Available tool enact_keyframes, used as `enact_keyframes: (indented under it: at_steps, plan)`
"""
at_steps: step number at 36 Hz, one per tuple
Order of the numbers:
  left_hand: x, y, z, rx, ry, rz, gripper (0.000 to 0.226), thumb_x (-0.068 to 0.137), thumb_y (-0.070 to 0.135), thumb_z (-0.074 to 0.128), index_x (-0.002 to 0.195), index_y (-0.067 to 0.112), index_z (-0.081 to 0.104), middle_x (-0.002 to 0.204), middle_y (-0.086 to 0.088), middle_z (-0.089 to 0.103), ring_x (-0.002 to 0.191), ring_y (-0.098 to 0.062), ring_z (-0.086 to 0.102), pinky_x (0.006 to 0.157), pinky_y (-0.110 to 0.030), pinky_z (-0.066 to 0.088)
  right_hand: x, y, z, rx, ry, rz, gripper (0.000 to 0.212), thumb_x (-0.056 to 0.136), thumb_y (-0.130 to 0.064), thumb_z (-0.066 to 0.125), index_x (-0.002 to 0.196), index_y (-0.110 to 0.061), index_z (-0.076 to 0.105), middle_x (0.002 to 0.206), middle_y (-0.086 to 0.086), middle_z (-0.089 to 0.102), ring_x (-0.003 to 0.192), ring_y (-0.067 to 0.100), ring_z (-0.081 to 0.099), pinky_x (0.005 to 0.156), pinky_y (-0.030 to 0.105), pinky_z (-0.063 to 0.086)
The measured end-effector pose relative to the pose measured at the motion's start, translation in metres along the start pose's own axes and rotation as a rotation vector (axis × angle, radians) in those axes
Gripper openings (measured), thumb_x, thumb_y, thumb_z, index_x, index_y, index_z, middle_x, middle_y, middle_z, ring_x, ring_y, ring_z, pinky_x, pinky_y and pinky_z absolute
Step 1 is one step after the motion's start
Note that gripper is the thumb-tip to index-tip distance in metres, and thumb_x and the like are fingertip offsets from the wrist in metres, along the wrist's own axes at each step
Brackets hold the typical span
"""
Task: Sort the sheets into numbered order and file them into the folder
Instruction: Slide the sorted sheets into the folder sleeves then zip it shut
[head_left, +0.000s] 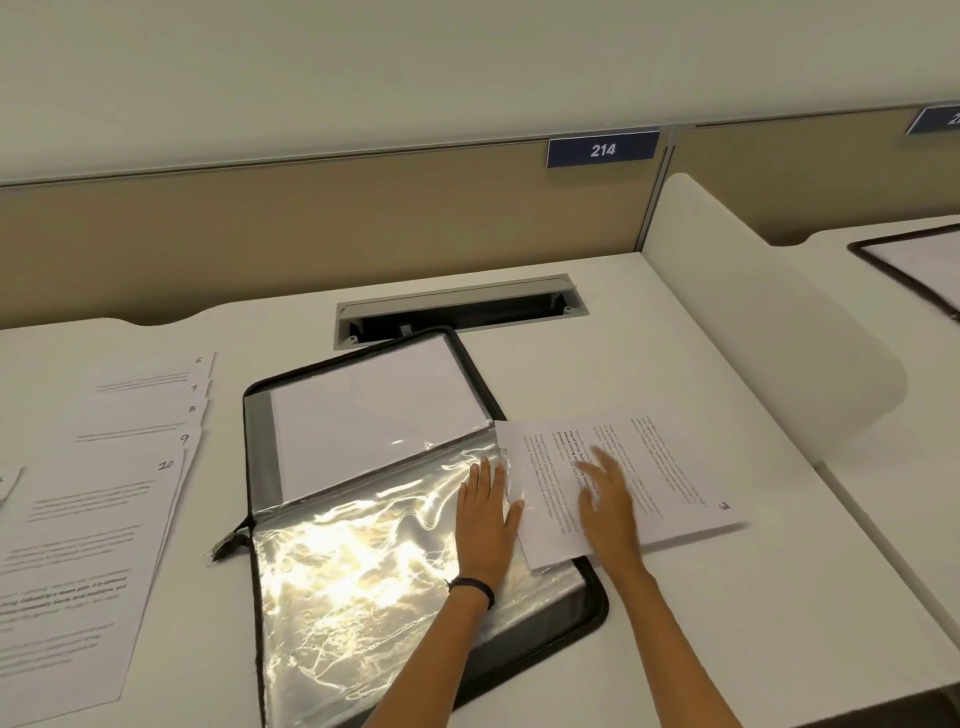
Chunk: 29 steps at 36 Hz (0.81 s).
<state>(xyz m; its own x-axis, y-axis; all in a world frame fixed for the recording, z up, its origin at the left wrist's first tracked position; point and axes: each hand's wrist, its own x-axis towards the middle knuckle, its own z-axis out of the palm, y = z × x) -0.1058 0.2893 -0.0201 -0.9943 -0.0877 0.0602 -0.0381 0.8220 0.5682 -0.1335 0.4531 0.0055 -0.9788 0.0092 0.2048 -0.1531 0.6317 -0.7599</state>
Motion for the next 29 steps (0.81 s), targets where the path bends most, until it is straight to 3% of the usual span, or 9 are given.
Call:
enact_keyframes:
  at_steps: [7,14,16,18,21,24,29]
  plan:
    - [0.000,-0.004,0.005,-0.074,0.065,0.001,0.078,0.092,0.066,0.012,0.149,0.015,0.027,0.154,0.005,0.011,0.144,-0.010,0.009,0.116,-0.017,-0.003,0.005,-0.017,0.039,0.031,-0.367,-0.134,0.038,0.094,0.004,0.045,0.128,-0.008,0.056,0.140,0.003,0.048,0.130,0.010,0.040,0.115,0.031,0.028]
    - [0.008,0.000,-0.004,-0.085,0.137,-0.042,0.060,0.090,0.050,0.031,0.134,0.016,0.051,0.146,-0.005,0.043,0.136,-0.021,0.036,0.115,-0.030,0.021,0.023,-0.011,0.042,0.014,-0.416,-0.146,0.033,0.093,0.002,0.047,0.119,-0.009,0.064,0.131,0.002,0.056,0.120,0.012,0.050,0.109,0.033,0.036]
    - [0.016,0.002,-0.009,-0.082,0.172,-0.048,0.050,0.088,0.046,0.036,0.119,0.015,0.060,0.133,-0.004,0.053,0.123,-0.023,0.047,0.107,-0.037,0.037,0.026,-0.011,0.040,0.013,-0.424,-0.152,0.031,0.093,0.001,0.047,0.115,-0.010,0.066,0.128,0.001,0.058,0.117,0.009,0.051,0.107,0.029,0.037]
    - [0.024,0.006,-0.014,-0.089,0.220,-0.067,0.040,0.086,0.042,0.039,0.097,0.012,0.062,0.114,-0.003,0.059,0.103,-0.023,0.055,0.085,-0.035,0.046,0.028,-0.012,0.039,0.011,-0.424,-0.171,0.030,0.093,0.000,0.047,0.114,-0.011,0.067,0.127,0.001,0.058,0.116,0.010,0.051,0.106,0.030,0.039]
    - [0.036,0.010,-0.022,-0.093,0.238,-0.121,0.035,0.082,0.042,0.041,0.081,0.012,0.059,0.094,-0.001,0.057,0.086,-0.019,0.052,0.073,-0.033,0.044,0.029,-0.014,0.040,-0.030,-0.432,-0.199,0.034,0.095,-0.002,0.046,0.122,-0.013,0.062,0.131,0.001,0.056,0.120,0.012,0.049,0.108,0.027,0.036]
    - [0.044,0.012,-0.027,-0.140,0.198,-0.158,0.019,0.088,0.028,0.056,0.081,0.011,0.058,0.094,-0.001,0.057,0.091,-0.017,0.050,0.074,-0.029,0.041,0.029,-0.018,0.039,-0.057,-0.428,-0.255,0.041,0.095,-0.002,0.046,0.132,-0.019,0.055,0.136,-0.001,0.053,0.124,0.014,0.047,0.110,0.031,0.035]
    - [0.048,0.012,-0.031,-0.164,0.195,-0.179,0.013,0.089,0.022,0.057,0.082,0.012,0.055,0.091,0.003,0.053,0.086,-0.014,0.049,0.065,-0.027,0.037,0.035,-0.021,0.037,-0.100,-0.470,-0.275,0.041,0.096,-0.003,0.043,0.133,-0.020,0.054,0.139,-0.001,0.051,0.124,0.017,0.044,0.108,0.031,0.034]
